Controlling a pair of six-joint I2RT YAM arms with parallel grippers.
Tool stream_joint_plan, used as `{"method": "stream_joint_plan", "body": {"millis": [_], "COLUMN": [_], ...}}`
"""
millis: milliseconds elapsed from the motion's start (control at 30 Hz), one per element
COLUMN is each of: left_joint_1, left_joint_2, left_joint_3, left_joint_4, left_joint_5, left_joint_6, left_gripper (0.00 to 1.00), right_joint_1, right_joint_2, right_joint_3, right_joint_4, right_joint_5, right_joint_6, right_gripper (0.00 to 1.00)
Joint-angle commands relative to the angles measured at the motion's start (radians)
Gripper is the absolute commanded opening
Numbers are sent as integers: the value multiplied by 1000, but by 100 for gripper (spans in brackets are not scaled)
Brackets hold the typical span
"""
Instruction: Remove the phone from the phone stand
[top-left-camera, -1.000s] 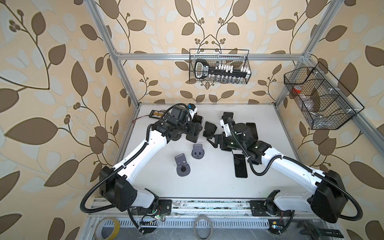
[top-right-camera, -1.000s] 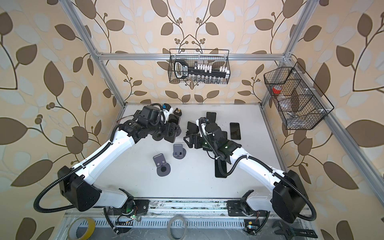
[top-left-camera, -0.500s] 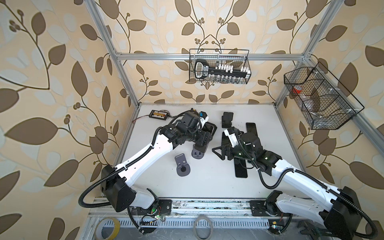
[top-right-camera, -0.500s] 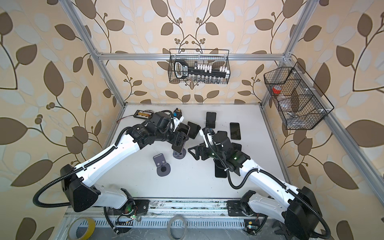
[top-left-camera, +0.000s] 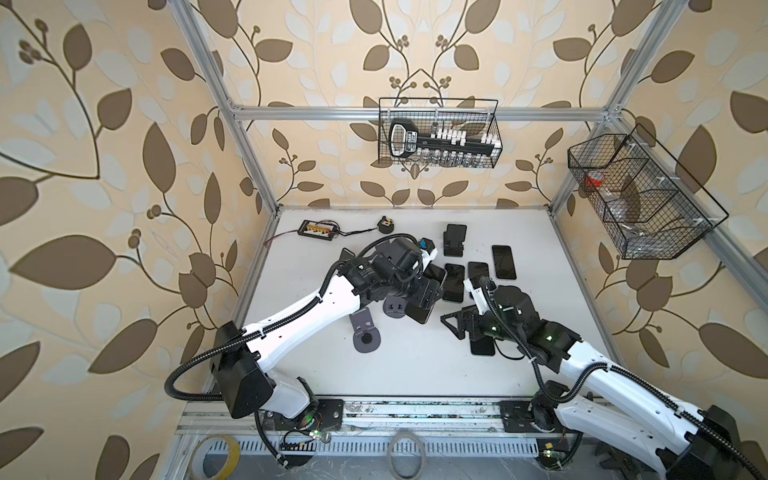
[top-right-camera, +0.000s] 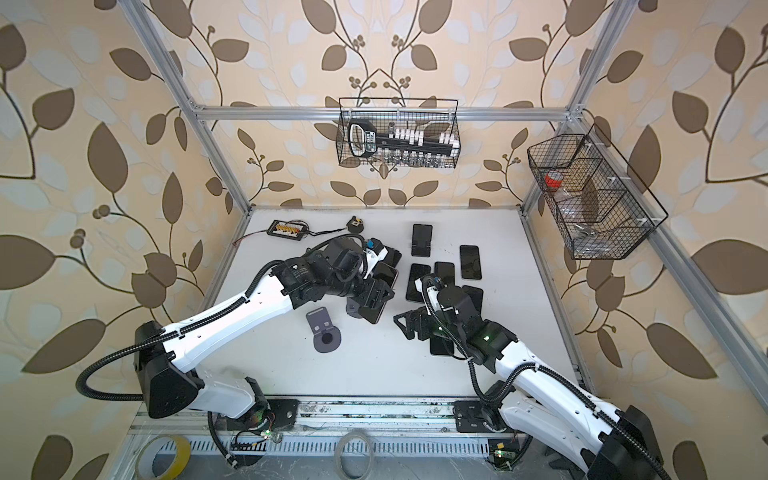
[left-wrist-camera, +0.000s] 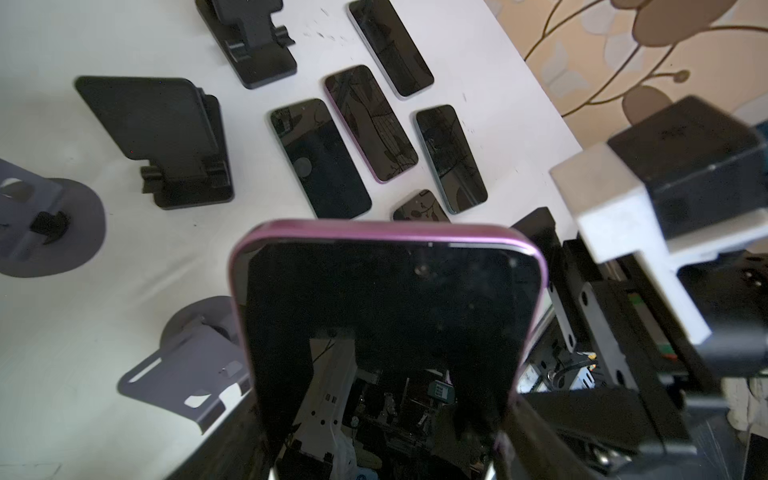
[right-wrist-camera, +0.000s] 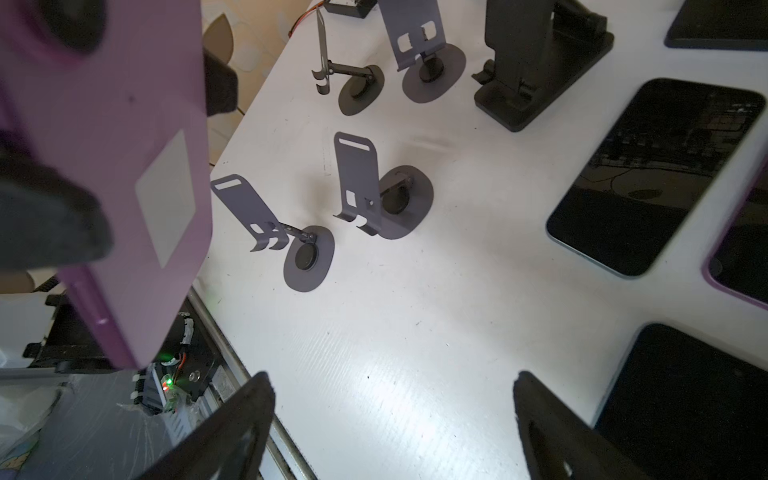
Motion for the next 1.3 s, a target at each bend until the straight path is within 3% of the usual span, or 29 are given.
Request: {"method": "stream_joint_plan", "body": {"millis": [0,500,1267], "left_joint_1": [-25,-96,-111], "left_joint_2": [27,139,270], "left_joint_3": [-12,-112,-133], "left_joint_4": [65,128,119], "left_joint_5": [-17,6,-2], "left_joint_6": [-51,-153,-177], "left_gripper": [0,0,0], "right_joint_1": [-2,-2,-3], "right_joint_2": [-26,-122,-28], "right_joint_3": [-30,-153,-175], "right_joint_4": [-59,-93,-57], "right_joint_5": [66,103,61], "right_joint_6": [47,243,280], "right_gripper": [90,90,90]}}
